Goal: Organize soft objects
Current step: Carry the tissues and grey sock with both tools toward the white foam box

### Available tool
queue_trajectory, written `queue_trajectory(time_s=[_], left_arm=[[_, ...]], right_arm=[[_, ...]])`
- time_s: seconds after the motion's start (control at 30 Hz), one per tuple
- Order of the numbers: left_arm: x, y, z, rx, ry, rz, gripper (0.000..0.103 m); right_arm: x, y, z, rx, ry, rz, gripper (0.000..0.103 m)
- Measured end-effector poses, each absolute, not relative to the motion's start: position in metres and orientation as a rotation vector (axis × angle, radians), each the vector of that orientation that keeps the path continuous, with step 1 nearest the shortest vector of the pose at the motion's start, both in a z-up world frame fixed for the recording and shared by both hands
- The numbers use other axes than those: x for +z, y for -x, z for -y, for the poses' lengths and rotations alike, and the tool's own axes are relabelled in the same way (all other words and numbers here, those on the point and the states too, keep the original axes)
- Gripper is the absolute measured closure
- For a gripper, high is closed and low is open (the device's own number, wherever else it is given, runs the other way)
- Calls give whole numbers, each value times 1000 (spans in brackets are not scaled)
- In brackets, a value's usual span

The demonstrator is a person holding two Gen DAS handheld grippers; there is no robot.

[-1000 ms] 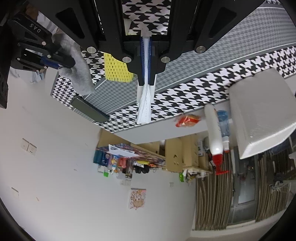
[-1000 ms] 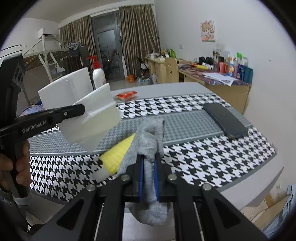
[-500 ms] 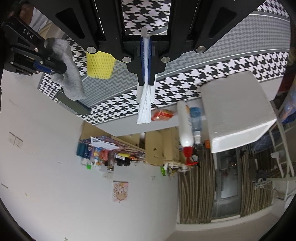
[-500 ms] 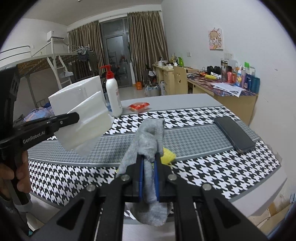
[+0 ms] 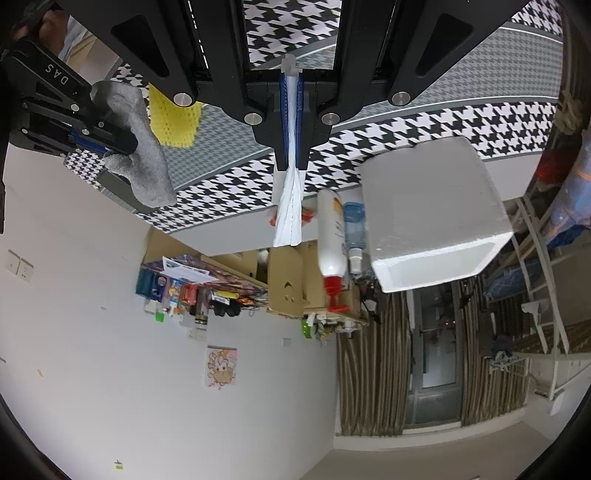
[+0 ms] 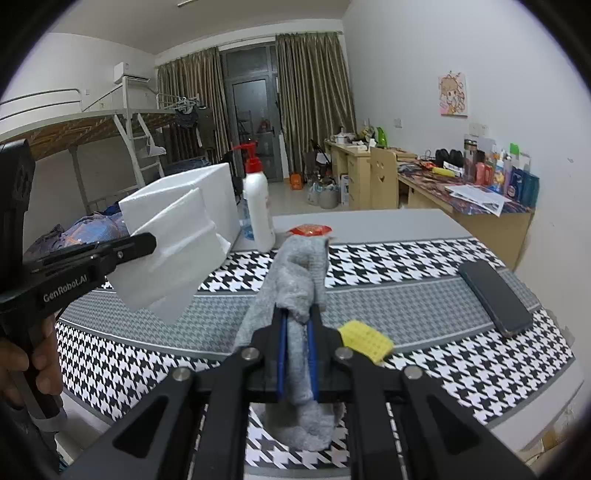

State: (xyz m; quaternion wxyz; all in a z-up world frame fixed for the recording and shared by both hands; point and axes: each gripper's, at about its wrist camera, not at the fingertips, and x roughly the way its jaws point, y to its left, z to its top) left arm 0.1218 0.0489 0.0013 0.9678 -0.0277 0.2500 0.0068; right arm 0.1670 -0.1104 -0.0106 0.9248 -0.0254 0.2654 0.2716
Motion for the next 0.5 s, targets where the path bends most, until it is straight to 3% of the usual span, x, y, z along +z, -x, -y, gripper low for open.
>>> queue_trajectory(time_s=[0.5], left_arm=[[21,-111,-76,69,58,-453,100]], right_arm=[[2,-168,81,621,74,-509,90]])
